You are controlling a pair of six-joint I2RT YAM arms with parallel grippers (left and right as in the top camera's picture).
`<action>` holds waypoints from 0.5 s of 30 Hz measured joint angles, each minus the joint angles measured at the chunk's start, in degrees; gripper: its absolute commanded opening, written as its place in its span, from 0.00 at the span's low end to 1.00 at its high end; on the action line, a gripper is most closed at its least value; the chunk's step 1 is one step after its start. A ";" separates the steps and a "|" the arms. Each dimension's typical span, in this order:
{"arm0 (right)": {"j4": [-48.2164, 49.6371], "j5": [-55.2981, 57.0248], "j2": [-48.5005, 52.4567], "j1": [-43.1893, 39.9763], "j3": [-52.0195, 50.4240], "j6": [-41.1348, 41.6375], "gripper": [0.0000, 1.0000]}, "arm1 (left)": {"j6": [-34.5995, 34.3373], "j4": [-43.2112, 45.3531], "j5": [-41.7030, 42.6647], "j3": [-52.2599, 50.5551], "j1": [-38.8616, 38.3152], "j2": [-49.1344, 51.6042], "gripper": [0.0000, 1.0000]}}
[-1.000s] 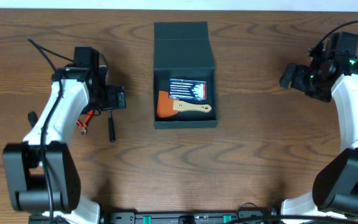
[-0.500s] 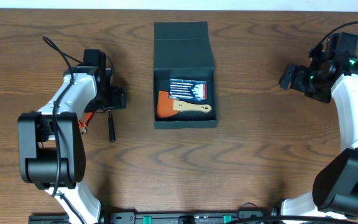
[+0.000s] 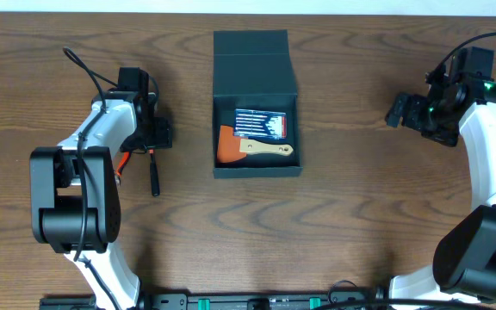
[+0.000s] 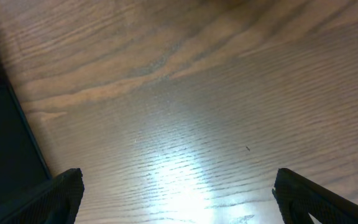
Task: Pack container
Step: 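Move the left gripper to the red hammer and grasp its handle, then carry the hammer into the box with the left gripper and release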
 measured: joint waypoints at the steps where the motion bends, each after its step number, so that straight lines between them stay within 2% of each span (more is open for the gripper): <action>1: -0.13 0.00 0.00 0.00 0.00 0.00 0.99 | 0.09 0.07 -0.09 0.07 0.00 0.07 0.67; 4: -0.31 0.00 0.00 0.00 0.00 0.00 0.99 | -0.09 0.52 -0.42 0.13 0.00 0.15 0.51; 10: -0.50 0.00 0.00 0.00 0.00 0.00 0.99 | 0.22 0.70 -0.44 0.22 0.02 0.24 0.43; 15: -0.50 0.00 0.00 0.00 0.00 0.00 0.99 | 0.22 -1.09 -0.42 0.37 0.02 0.24 0.25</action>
